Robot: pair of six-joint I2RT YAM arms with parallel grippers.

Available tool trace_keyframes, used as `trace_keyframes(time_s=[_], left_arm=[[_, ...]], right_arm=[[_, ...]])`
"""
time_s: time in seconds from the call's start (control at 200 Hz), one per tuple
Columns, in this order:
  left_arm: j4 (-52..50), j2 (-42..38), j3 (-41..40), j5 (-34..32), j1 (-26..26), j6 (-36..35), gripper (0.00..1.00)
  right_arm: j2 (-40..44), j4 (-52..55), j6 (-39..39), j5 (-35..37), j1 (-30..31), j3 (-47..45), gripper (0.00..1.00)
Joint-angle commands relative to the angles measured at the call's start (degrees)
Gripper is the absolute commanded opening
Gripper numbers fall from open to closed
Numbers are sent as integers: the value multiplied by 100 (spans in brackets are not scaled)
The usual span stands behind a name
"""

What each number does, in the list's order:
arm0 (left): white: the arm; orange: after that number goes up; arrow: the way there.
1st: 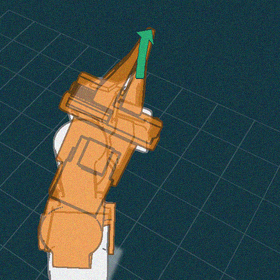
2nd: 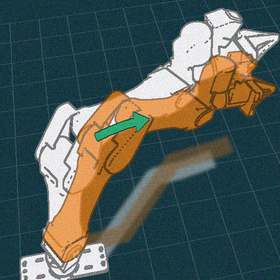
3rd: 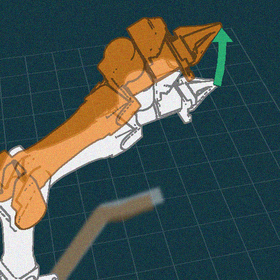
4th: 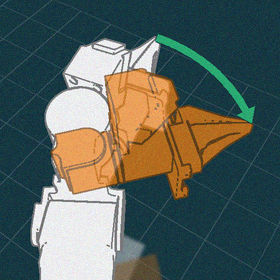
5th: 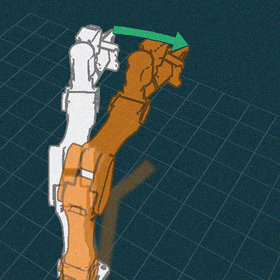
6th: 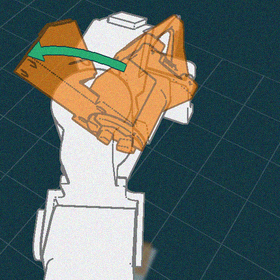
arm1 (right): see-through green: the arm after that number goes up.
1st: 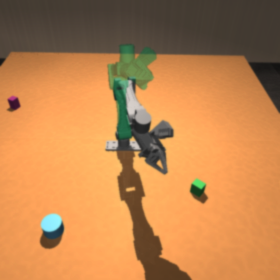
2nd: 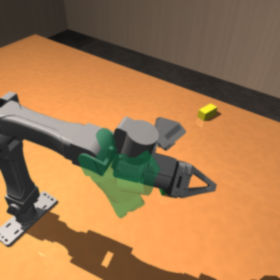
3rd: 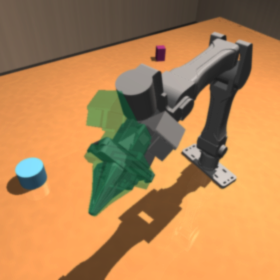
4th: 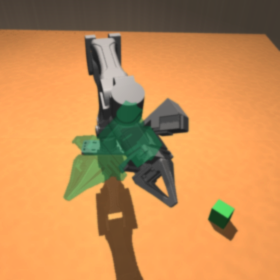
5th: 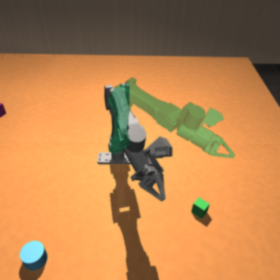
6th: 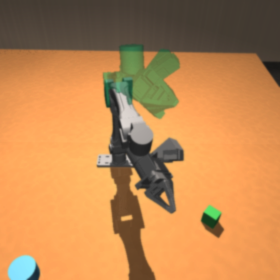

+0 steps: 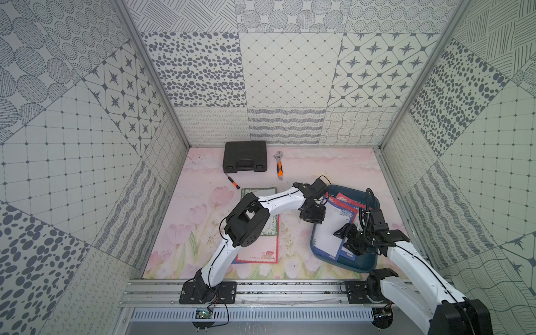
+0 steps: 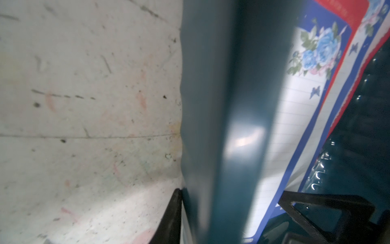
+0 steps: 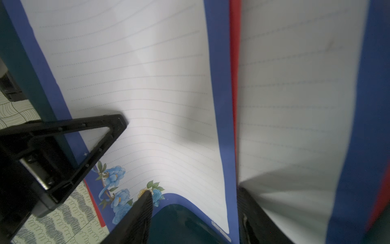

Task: Take out the stationery paper from the storage box
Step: Pick up the stationery paper from the storage box.

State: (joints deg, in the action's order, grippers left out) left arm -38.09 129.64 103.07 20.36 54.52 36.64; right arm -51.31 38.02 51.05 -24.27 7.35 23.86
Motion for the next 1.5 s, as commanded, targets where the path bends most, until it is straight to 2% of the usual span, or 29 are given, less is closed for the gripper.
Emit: trace_keyframes(time_s=[0.0, 0.375, 0.48, 0.56, 0.915, 1.496], left_arm=[[-2, 58, 82, 162, 67, 26, 19], [-9, 72, 91, 154, 102, 31, 19], [-15, 62, 82, 131, 102, 36, 18], [-7, 52, 82, 105, 111, 37, 18], [-1, 74, 90, 118, 117, 46, 18], [-5, 111, 117, 126, 154, 54, 18]], right_arm=[[77, 105, 55, 8, -20, 44, 66], [122, 218, 54, -69, -16, 109, 64], [165, 356, 50, 22, -18, 144, 71], [183, 424, 29, 61, -17, 162, 71], [86, 240, 12, -177, -20, 157, 62], [227, 244, 81, -256, -17, 277, 54]])
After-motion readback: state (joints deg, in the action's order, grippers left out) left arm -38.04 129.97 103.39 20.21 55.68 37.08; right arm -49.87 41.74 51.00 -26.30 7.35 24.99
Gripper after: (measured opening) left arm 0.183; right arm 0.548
